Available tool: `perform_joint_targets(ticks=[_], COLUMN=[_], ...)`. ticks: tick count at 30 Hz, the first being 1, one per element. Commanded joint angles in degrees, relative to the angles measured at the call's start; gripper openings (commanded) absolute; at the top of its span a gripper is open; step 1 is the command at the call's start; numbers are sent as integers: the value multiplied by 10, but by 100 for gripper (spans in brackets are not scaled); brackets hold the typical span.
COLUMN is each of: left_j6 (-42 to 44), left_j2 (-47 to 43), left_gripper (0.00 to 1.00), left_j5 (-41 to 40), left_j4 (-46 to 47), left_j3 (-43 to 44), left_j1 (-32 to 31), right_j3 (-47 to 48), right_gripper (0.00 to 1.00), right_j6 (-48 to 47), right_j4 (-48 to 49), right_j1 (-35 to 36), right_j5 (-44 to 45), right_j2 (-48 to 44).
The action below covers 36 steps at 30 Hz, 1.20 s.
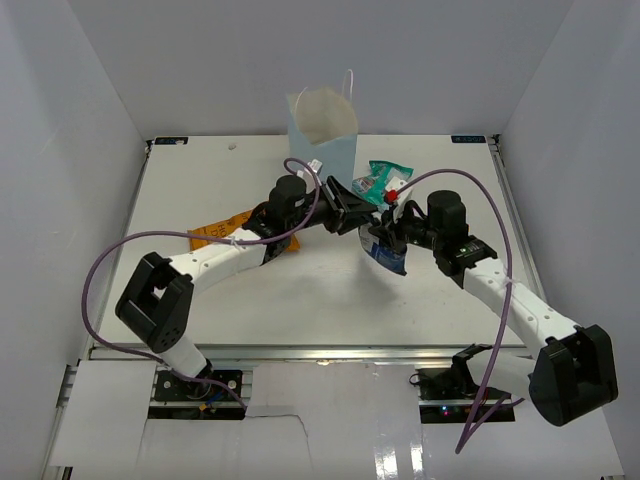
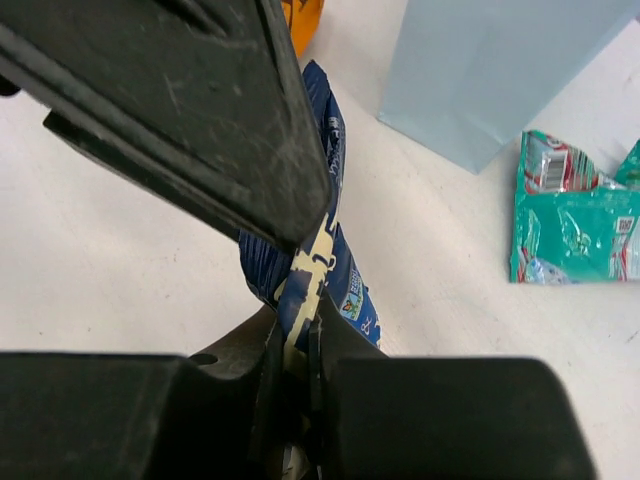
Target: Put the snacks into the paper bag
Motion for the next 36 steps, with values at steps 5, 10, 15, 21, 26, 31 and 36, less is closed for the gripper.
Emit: perform_joint_targets(ticks=[5, 10, 15, 21, 26, 31, 36], left_j6=[125, 234, 311, 310, 273, 272, 260], left_j2=[-100, -157, -245, -428, -546, -597, -596], left_gripper=[56, 60, 63, 68, 73, 78, 78], left_j5=[-73, -133, -196, -270, -313, -345, -342], left_j4=[-155, -325, -419, -455, -466, -501, -517], left_j3=[38, 84, 54, -101, -196, -197, -195], left_j1=[26, 43, 47, 49, 50, 50, 50], right_j3=[49, 88, 184, 374, 518, 667, 776], right_gripper=[8, 8, 8, 8, 8, 8, 8], right_j6=[-18, -28, -32, 29, 77, 102, 97], right_j4=[-13, -17, -17, 3, 43, 99, 169], right_j1=[-13, -20, -20, -20, -19, -9, 4], right_j5=[-43, -56, -65, -70, -45, -3, 57], right_j2=[0, 4, 30, 133, 232, 352, 464])
